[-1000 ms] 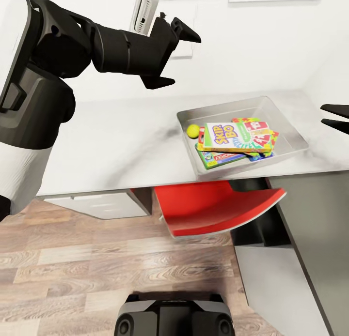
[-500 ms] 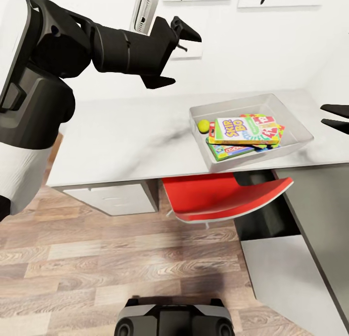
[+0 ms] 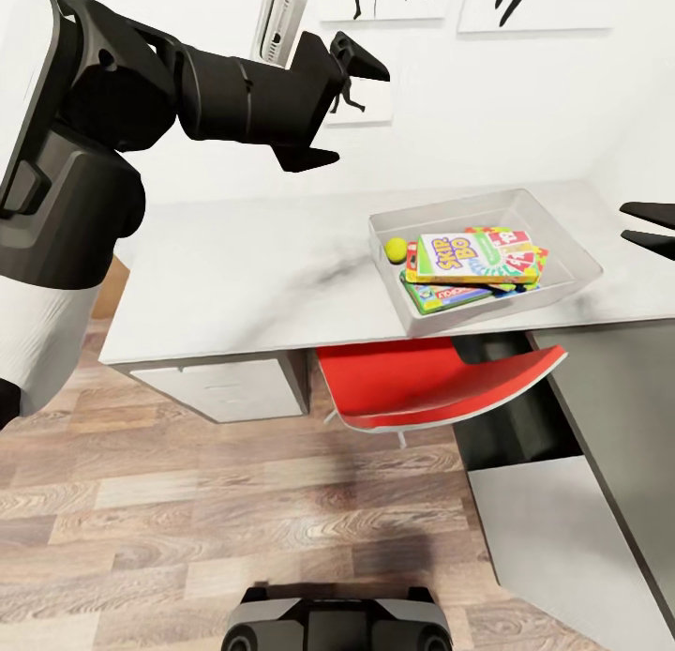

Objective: Put all the toys in the child's room - the three board games (two on the bed and one on the table), the two jigsaw puzzles on the table, and the tennis ball on the table - inside the toy box on the table in the child's room.

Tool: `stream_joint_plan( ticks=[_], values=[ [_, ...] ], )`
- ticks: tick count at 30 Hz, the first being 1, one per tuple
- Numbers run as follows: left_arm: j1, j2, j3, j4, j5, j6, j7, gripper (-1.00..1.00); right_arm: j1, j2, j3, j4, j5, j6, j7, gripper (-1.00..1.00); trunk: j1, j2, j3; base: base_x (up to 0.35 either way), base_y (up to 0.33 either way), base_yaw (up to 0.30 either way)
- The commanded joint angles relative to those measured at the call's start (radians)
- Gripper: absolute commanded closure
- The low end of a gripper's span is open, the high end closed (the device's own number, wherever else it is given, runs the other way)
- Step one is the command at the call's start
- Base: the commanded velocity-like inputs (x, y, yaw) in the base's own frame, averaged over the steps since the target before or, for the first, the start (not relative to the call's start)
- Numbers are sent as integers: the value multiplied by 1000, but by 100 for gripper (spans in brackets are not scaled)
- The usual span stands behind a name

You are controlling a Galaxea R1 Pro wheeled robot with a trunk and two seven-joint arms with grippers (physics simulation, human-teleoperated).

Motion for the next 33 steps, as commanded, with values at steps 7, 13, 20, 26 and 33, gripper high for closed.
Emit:
stream_joint_plan(
  ticks=[7,13,20,26,33],
  values=[
    [-1,0,-1,0,3,2,4,-100,-1,0,0,1,10,4,10,-100,1,-2,10,-5,6,0],
    [-1,0,-1,0,3,2,4,-100,-1,0,0,1,10,4,10,-100,1,-2,20,-2,32,0],
    [-1,0,-1,0,3,2,4,-100,-1,0,0,1,10,4,10,-100,1,-2,31,-1,159,0],
    [-1,0,-1,-1,3,2,4,-100,-1,0,0,1,10,4,10,-100,1,-2,40,0,241,0],
    [-1,0,-1,-1,3,2,4,-100,-1,0,0,1,10,4,10,-100,1,-2,52,0,215,0]
  ],
)
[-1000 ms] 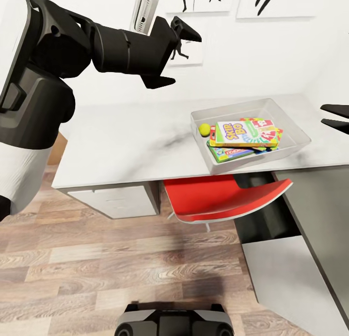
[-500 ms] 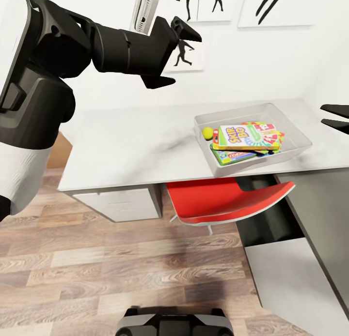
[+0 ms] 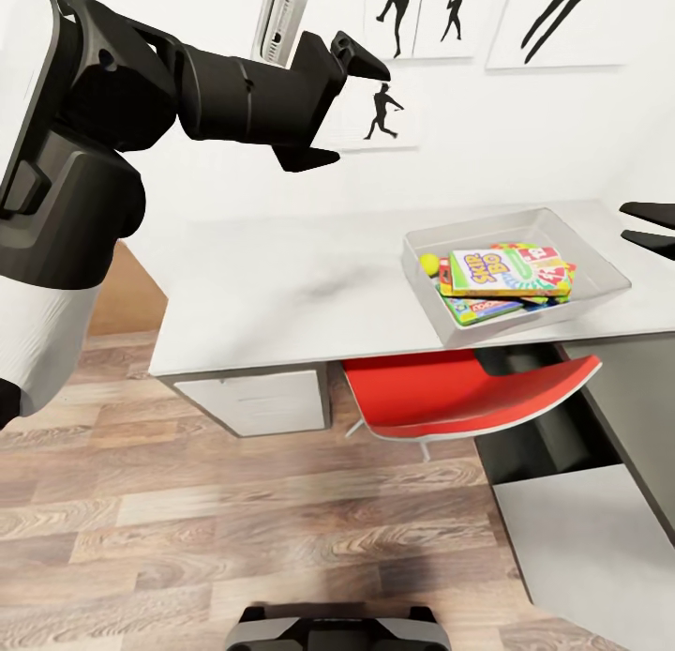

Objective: Put all the toys in the child's room - the three board games (two on the bed and one on the table), the two jigsaw puzzles on the table, and the tennis ball on the table - inside the toy box on the table in the child's room.

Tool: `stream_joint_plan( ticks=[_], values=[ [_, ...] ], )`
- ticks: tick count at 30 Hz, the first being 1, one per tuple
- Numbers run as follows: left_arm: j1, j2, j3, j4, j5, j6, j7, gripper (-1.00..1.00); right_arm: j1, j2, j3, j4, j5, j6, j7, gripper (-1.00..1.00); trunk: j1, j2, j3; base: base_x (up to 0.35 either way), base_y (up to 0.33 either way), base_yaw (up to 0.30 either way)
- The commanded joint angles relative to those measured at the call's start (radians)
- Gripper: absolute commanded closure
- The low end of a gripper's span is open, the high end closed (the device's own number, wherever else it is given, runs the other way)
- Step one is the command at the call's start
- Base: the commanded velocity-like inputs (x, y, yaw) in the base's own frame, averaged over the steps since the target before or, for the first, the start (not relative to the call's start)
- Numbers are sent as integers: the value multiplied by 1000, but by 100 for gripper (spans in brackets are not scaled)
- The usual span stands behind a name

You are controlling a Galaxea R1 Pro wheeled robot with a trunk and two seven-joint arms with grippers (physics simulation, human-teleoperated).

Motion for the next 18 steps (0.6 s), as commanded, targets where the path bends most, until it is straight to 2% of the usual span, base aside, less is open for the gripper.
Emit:
stream_joint_plan(
  ticks=[1,18],
  values=[
    [-1,1,0,0,3,2,4,-100,-1,0,0,0,10,4,9,-100,1,-2,0,0,139,0],
    [-1,0,-2,0,3,2,4,-100,-2,0,0,0,10,4,9,-100,1,-2,16,0,45,0]
  ],
)
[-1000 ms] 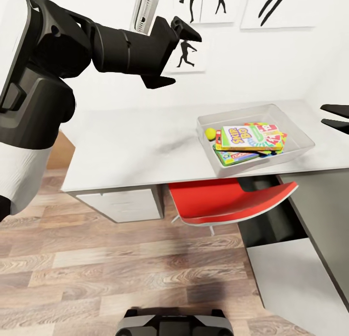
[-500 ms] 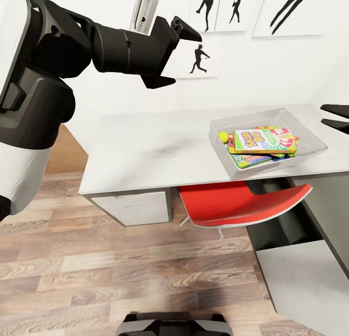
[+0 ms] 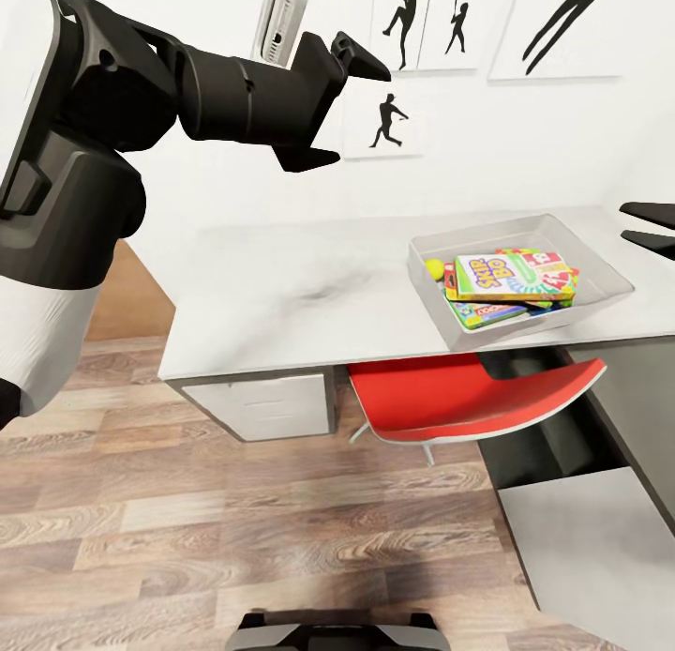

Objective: Put all the toys in the child's room - the three board games (two on the bed and one on the table), the two jigsaw puzzles on the table, and the tennis ball on the table - inside the toy box on the table in the child's room.

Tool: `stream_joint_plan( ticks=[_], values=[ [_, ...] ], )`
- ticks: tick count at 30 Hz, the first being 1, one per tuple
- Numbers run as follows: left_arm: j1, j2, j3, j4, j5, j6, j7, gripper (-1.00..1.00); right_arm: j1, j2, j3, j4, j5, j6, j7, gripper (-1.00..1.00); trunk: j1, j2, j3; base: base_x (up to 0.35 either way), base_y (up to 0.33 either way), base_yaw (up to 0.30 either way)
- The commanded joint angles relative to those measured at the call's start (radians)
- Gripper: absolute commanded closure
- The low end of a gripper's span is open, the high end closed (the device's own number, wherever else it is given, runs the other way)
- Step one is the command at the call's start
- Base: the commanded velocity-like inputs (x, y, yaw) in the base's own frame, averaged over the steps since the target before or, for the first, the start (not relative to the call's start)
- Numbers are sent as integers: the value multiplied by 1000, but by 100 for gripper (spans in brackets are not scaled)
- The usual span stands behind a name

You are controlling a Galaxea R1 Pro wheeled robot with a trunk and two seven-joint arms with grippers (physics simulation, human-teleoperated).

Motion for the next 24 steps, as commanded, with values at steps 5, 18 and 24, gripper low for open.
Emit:
stream_joint_plan(
  ticks=[5,18,24],
  values=[
    [-1,0,-1,0,3,2,4,-100,-1,0,0,1,9,4,10,-100,1,-2,0,0,9,-33],
    [-1,0,-1,0,3,2,4,-100,-2,0,1,1,9,4,10,-100,1,-2,4,0,3,-190],
    [-1,1,-1,0,3,2,4,-100,-1,0,1,1,9,4,10,-100,1,-2,7,0,1,-260]
  ],
)
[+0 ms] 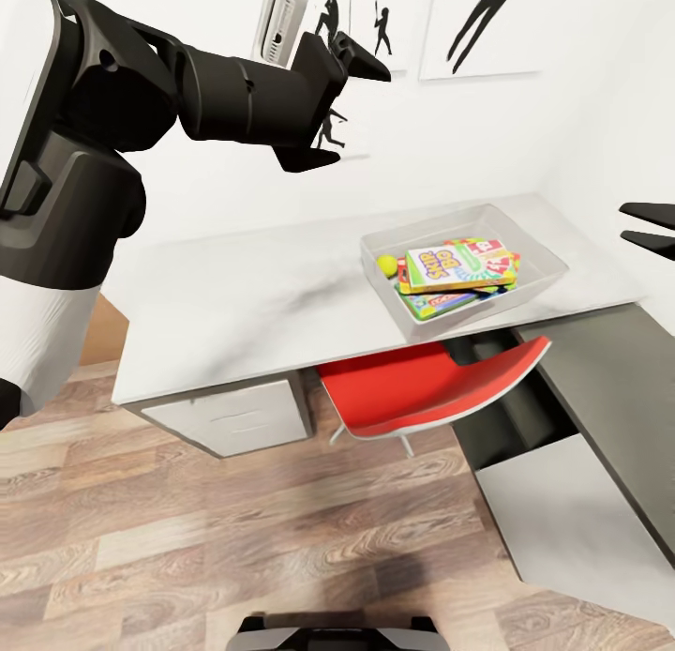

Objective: Put all the toys in the child's room - the three board games (two on the bed and one on the table), the two jigsaw puzzles on the table, and the tennis ball on the table - inside the toy box on the table in the child's room.

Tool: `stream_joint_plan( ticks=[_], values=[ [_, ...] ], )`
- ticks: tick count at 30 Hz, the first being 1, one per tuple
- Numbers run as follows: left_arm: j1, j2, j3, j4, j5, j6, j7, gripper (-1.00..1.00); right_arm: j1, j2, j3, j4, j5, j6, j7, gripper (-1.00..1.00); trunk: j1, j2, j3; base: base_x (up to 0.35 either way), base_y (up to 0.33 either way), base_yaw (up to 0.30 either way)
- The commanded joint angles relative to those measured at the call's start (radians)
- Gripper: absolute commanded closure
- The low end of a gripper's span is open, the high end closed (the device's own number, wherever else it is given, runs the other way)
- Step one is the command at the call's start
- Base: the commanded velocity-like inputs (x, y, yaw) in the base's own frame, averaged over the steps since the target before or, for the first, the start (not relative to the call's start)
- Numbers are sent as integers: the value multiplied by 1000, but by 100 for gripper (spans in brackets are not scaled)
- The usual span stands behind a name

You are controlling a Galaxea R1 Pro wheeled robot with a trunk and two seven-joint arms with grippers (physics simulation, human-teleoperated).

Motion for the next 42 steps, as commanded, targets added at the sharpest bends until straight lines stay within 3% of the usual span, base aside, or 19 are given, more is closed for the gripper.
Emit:
stream_joint_plan(
  ticks=[1,42],
  values=[
    [-1,1,0,0,4,2,4,-100,-2,0,0,1,10,4,9,-100,1,-2,-1,0,0,-268],
    [-1,0,-1,0,4,2,3,-100,-2,0,0,1,9,4,9,-100,1,-2,15,0,2,-277]
  ],
)
